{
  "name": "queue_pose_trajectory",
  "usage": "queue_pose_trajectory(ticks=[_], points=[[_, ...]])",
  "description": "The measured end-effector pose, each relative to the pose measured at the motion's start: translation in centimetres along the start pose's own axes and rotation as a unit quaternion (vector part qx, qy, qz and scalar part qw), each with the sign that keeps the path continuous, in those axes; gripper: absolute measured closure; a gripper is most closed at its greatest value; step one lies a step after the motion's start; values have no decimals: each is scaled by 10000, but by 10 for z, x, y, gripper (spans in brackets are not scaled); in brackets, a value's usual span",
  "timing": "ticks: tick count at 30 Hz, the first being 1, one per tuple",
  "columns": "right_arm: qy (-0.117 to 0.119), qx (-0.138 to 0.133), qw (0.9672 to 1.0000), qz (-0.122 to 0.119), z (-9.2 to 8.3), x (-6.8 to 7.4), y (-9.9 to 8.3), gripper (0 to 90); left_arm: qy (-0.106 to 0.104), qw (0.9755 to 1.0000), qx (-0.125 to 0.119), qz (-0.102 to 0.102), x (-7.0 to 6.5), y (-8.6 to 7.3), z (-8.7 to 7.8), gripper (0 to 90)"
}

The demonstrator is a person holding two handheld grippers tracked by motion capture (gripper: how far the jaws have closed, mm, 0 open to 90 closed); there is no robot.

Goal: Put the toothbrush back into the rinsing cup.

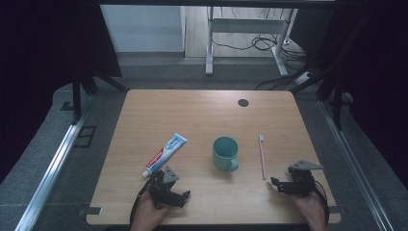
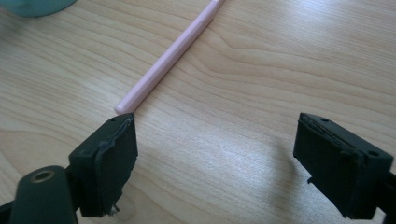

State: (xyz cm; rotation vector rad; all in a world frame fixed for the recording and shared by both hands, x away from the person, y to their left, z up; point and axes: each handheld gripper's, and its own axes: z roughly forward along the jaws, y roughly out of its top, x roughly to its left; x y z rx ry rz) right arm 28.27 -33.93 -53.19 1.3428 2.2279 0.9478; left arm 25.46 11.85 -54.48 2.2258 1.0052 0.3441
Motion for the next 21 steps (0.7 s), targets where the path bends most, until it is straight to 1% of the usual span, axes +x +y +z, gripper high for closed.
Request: queue_pose_trajectory(ticks=[3,5,7,8,12,13,14,16,17,18,21], points=[[-53,42,10000,-40,-2,3,2,135,0,10000,-1,0,0,0,0,1],[-105,73,9999,-57,-3,4,3,183,0,10000,0,2,0,0,0,1],[-103,72,9999,-61,-4,5,5,263,2,10000,1,1,0,0,0,1],[-64,67,9999,-45,-5,5,6,321,4,10000,0,-3,0,0,0,1],[-41,41,9999,-86,-8,4,8,463,13,10000,-11,-16,0,0,0,1],[70,-1,10000,-42,-10,2,9,552,15,10000,-10,-16,0,0,0,1],[70,-1,10000,-42,-10,2,9,552,17,10000,-8,-15,0,0,0,1],[167,-43,9998,-15,-12,0,11,652,18,10000,1,-3,0,0,0,0],[238,-41,9997,-66,-13,1,13,722,20,10000,0,-5,0,0,0,0],[238,-41,9997,-66,-13,1,13,722,25,10000,1,-8,0,0,0,0],[341,42,9993,-141,-12,2,16,814,35,10000,6,-9,0,1,1,0]])
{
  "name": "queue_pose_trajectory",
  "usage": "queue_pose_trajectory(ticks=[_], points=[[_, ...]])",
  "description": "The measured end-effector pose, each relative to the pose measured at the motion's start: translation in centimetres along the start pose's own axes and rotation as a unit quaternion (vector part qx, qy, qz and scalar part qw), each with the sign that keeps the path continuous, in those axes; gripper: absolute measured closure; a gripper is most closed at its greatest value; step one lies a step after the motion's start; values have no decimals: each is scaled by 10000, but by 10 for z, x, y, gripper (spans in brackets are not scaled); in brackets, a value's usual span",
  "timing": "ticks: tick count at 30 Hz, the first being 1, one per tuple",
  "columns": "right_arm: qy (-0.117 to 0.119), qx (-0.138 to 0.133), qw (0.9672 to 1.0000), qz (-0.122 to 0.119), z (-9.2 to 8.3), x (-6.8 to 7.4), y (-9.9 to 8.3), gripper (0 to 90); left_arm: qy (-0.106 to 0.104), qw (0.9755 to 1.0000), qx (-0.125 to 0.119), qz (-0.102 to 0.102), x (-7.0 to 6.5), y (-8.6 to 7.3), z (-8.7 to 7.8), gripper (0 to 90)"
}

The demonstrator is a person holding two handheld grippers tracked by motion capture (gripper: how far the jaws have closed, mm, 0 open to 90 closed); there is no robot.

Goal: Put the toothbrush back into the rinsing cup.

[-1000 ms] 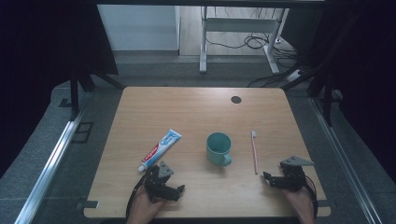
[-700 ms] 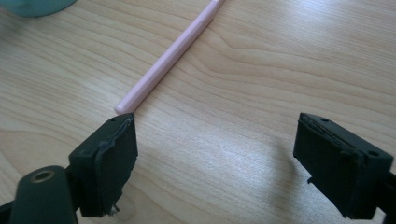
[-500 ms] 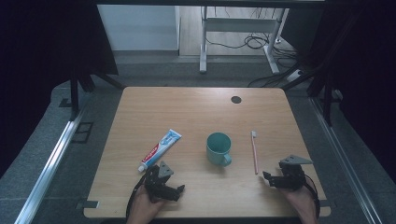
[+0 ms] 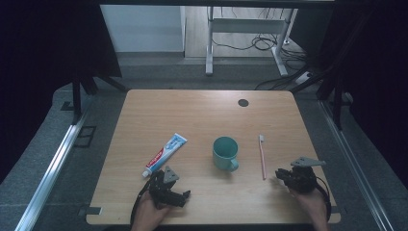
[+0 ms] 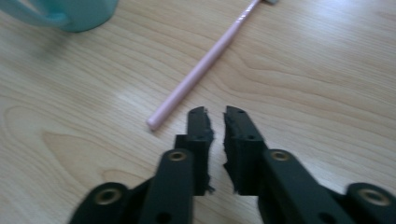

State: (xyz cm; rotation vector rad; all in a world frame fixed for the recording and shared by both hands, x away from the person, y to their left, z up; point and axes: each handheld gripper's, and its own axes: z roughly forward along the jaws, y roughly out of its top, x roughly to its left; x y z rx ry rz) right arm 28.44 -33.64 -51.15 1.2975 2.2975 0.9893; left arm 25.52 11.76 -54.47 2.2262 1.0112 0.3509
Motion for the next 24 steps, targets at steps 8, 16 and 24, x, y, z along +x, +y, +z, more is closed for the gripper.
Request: queue_pose_trajectory(ticks=[8,16,24], points=[[416,145,9990,-83,10,7,10,893,12,10000,2,-6,0,0,0,0],[614,97,9980,-147,15,16,22,892,10,10000,3,-18,0,0,0,0],[726,198,9970,-207,30,23,29,890,10,10000,3,-19,0,0,0,0]])
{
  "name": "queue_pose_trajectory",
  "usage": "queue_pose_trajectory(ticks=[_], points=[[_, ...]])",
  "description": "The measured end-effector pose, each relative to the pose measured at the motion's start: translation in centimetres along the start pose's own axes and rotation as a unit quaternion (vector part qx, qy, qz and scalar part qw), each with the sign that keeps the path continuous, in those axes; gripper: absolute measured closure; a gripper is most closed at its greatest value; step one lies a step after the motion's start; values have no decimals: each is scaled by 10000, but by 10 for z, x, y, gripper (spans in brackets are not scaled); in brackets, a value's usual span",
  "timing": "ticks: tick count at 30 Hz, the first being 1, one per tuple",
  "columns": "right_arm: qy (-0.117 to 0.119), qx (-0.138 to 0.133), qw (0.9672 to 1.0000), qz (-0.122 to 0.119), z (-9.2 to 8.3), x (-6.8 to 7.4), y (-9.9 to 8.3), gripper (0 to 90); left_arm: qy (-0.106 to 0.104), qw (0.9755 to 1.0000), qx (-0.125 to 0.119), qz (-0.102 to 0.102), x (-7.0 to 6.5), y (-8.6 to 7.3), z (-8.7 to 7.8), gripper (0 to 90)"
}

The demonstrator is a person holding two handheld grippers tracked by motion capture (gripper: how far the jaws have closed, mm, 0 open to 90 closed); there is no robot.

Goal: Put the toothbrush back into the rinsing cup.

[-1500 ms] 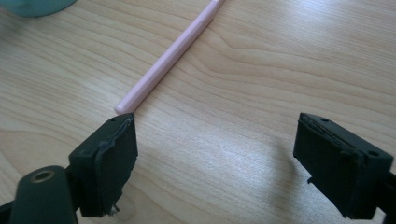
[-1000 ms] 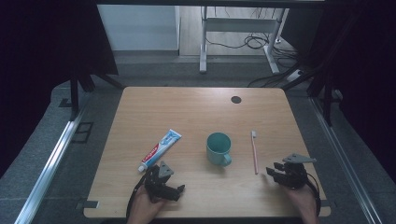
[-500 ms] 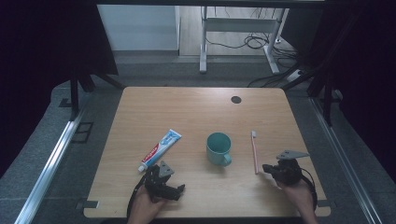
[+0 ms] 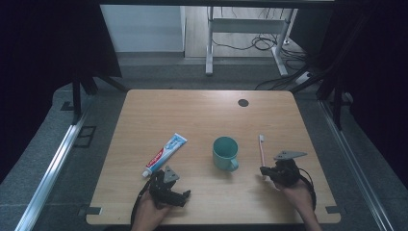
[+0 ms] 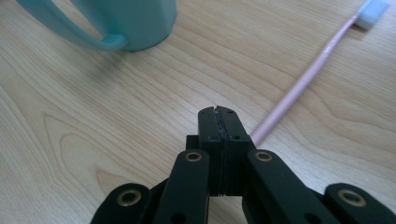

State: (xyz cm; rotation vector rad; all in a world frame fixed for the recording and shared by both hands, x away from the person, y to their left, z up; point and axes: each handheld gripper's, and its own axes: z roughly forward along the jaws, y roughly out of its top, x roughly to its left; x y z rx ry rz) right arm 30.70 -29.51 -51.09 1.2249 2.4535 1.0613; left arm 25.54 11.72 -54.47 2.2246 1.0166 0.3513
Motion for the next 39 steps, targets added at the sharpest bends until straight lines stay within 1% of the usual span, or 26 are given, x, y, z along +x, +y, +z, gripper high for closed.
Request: queue_pose_trajectory(ticks=[4,10,16,22,30,32,34,35,36,39], points=[[39,58,10000,-38,5,2,1,889,-1,10000,0,1,0,0,0,0],[37,96,9999,-51,9,3,0,884,-1,10000,0,1,0,0,0,0],[-27,162,9998,-58,11,1,-4,877,1,10000,-1,0,0,0,0,0],[-133,200,9997,9,6,-6,-11,872,-1,10000,0,2,0,0,0,0],[-291,219,9992,160,-6,-22,-24,868,2,10000,0,8,0,0,0,0],[-315,222,9991,166,-7,-23,-24,868,2,10000,0,6,0,0,0,0],[-396,225,9987,215,-12,-30,-28,868,0,10000,0,3,0,0,0,0],[-396,225,9987,215,-12,-30,-28,868,6,10000,0,1,0,0,0,0],[-444,220,9984,266,-15,-33,-30,867,3,10000,0,-1,0,0,0,0],[-453,217,9983,307,-17,-36,-31,867,11,10000,3,-6,0,0,0,0]])
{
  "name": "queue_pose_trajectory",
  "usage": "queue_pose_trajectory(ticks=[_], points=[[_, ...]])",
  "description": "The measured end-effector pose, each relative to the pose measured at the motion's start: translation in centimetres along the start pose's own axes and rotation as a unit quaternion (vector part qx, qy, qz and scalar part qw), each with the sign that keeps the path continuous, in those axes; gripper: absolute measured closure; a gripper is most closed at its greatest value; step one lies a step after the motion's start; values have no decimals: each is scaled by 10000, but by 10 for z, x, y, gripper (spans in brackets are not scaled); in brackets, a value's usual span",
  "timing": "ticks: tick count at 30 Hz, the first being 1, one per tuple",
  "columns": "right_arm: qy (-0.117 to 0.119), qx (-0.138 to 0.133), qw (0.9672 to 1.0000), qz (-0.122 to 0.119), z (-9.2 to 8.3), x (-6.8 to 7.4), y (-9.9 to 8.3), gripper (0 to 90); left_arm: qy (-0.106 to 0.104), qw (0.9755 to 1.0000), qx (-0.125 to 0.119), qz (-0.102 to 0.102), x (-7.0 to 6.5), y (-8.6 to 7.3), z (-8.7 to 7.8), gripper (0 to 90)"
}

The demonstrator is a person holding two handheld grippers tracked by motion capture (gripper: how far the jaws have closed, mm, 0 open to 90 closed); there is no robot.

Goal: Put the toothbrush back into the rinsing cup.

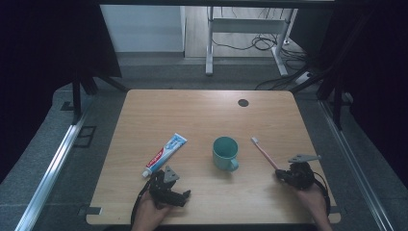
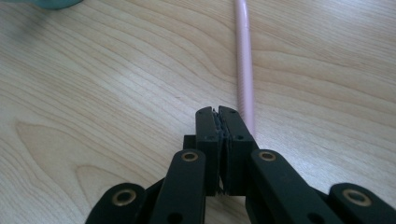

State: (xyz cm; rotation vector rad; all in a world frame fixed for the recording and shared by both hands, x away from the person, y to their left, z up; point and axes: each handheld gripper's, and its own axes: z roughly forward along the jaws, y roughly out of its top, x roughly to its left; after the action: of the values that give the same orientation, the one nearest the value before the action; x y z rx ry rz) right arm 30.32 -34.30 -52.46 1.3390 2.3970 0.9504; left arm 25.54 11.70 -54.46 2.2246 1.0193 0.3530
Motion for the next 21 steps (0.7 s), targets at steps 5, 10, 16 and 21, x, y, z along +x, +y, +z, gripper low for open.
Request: queue_pose_trajectory(ticks=[5,10,16,21], points=[[16,2,10000,-83,-3,2,2,827,3,10000,2,1,0,0,0,0],[-9,29,9999,-150,-8,3,9,774,3,10000,2,8,0,0,0,0],[-113,283,9993,-223,-11,-1,17,728,3,10000,2,4,0,0,0,0],[-204,486,9981,-313,-10,-5,28,722,6,10000,2,-2,0,0,0,0]])
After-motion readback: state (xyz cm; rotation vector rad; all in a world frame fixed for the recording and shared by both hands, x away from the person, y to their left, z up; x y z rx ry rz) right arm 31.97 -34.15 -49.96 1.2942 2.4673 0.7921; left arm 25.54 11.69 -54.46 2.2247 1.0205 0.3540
